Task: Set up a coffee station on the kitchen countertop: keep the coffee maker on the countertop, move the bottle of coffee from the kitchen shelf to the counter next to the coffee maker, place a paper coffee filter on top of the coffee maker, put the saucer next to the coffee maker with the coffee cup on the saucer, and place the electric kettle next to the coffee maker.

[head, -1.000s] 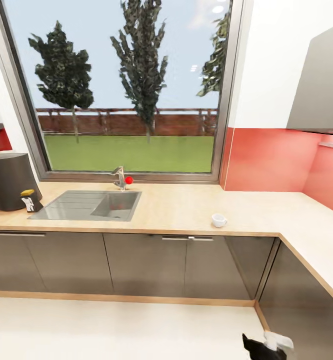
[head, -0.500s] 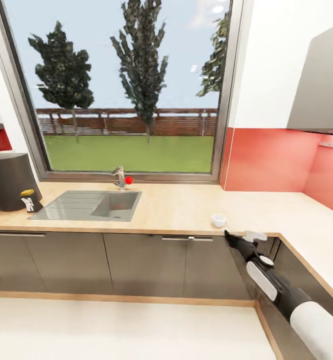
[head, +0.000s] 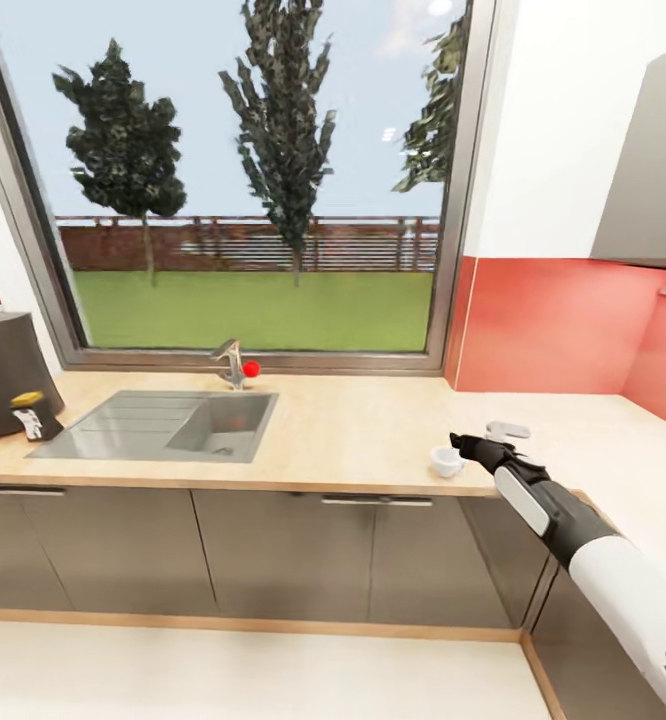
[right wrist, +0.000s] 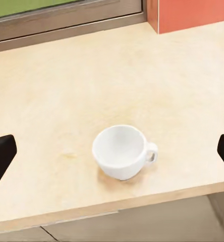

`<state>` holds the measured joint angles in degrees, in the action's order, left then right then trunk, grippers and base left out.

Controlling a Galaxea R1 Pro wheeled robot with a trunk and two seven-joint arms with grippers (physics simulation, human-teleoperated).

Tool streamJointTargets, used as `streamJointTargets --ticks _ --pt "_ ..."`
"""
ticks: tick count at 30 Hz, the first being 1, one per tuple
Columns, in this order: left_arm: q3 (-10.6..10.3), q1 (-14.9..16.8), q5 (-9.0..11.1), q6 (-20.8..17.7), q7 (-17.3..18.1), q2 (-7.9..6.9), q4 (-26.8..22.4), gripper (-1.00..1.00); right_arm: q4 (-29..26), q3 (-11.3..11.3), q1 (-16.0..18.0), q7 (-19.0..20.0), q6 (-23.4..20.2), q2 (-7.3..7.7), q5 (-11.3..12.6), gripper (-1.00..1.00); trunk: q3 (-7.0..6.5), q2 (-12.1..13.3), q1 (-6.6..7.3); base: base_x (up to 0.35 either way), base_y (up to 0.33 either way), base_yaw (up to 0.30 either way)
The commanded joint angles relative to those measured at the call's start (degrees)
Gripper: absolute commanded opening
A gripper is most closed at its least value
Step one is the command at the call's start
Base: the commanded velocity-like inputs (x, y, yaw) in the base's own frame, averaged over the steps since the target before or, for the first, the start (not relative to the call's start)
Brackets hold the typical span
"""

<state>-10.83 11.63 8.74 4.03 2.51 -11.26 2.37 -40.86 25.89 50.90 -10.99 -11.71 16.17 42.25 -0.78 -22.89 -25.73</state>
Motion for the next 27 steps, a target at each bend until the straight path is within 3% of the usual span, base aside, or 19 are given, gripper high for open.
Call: streamJointTargets --ticks 1,7,15,27 --pt "-0.51 0.08 0.53 -0.81 0.28 0.03 0.22 1.0 0.64 0.38 0.05 -0.49 -0.15 0.21 0.45 1.0 0.02 -0.04 -0.06 0.335 -0.081 0.0" --pt "-0.59 0.07 0.39 -3.31 -0.11 -0.11 0.26 1.0 2.56 0.51 -0.01 -0.44 -0.19 1.04 0.31 1.0 0.02 -0.04 -0.06 0.334 -0.089 0.0" --pt "-0.67 0.06 0.47 -5.33 -4.67 0.29 0.23 1.0 4.06 0.54 -0.01 -0.43 -0.21 1.14 0.29 1.0 0.02 -0.04 -0.06 0.304 -0.17 0.0" --pt "-0.62 0.06 0.49 -6.93 -5.07 0.36 0.18 1.0 5.05 0.64 -0.01 -0.48 -0.33 1.06 0.04 1.0 0.02 -0.04 -0.06 0.278 -0.216 0.0"
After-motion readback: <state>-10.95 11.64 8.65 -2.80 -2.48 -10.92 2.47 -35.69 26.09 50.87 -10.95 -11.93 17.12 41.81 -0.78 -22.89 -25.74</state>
